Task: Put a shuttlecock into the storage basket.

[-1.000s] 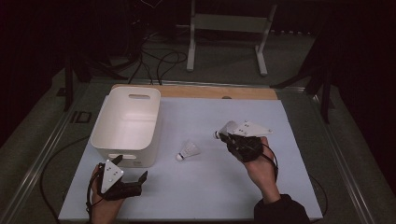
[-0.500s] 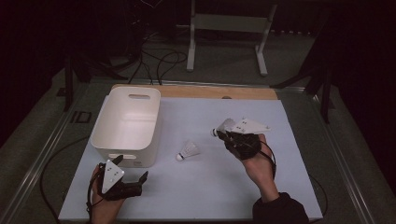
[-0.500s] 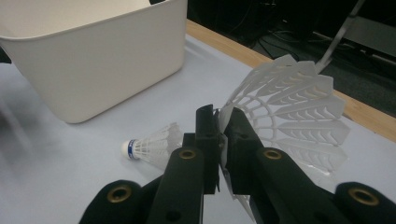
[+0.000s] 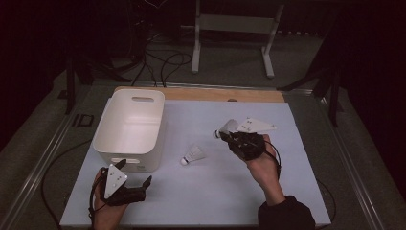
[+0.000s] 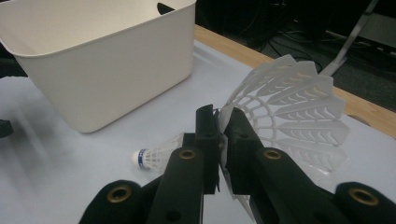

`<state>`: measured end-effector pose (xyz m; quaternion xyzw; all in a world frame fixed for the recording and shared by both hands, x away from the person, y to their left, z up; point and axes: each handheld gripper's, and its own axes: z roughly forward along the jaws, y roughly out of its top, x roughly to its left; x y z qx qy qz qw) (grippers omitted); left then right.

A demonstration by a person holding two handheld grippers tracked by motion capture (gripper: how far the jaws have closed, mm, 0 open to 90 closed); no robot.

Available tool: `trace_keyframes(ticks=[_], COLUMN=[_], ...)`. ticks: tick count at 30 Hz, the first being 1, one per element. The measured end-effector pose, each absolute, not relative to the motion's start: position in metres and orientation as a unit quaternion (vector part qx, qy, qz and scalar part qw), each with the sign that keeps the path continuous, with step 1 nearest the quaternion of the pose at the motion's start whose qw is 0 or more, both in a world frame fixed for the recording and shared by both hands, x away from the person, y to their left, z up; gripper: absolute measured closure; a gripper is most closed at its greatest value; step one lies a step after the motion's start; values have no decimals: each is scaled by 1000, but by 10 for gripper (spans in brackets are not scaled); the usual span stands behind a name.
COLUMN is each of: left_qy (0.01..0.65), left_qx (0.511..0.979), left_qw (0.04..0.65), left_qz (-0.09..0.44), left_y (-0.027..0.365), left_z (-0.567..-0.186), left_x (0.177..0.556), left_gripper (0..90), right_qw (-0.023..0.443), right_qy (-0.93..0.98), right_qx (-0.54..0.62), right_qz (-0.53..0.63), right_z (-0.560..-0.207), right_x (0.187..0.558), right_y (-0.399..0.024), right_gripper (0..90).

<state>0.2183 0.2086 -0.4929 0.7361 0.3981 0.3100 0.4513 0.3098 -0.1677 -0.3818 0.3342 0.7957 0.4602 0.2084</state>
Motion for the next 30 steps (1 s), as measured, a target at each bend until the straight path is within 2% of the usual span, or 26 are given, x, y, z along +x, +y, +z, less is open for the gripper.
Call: trace_keyframes(ticks=[30], left_qy=[398], left_qx=[737], left_qw=[451], left_qz=[309], left_y=[208], left_z=[-493], left_x=[218], left_gripper=[6], right_qw=[197], right_qy=[791], right_qx=[336], right_qz=[471], right_z=[-374], right_x=[323], right_y=[-157], right_gripper=[853])
